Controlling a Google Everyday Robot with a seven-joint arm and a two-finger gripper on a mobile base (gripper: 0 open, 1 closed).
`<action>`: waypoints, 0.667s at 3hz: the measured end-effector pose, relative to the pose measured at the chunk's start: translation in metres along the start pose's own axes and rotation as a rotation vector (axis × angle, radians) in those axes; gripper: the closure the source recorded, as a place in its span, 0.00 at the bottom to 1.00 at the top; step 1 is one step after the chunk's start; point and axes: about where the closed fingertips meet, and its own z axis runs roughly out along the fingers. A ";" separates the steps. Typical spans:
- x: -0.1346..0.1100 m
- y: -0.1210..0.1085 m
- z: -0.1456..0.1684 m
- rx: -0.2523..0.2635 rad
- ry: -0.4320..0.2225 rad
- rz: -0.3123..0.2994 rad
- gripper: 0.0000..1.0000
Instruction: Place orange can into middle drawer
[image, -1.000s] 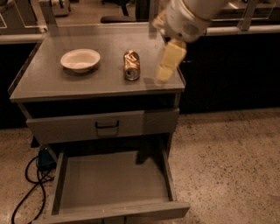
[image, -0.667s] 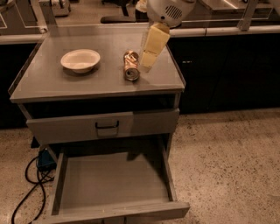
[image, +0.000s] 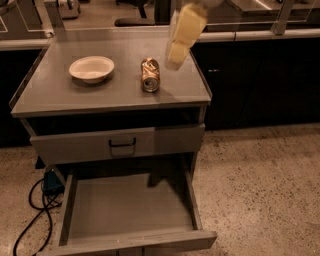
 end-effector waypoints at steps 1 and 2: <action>-0.056 0.029 -0.144 0.106 -0.077 -0.041 0.00; -0.115 0.042 -0.232 0.204 -0.227 -0.028 0.00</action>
Offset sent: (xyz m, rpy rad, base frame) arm -0.3401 -0.1168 0.4662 0.1093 -0.0466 0.3033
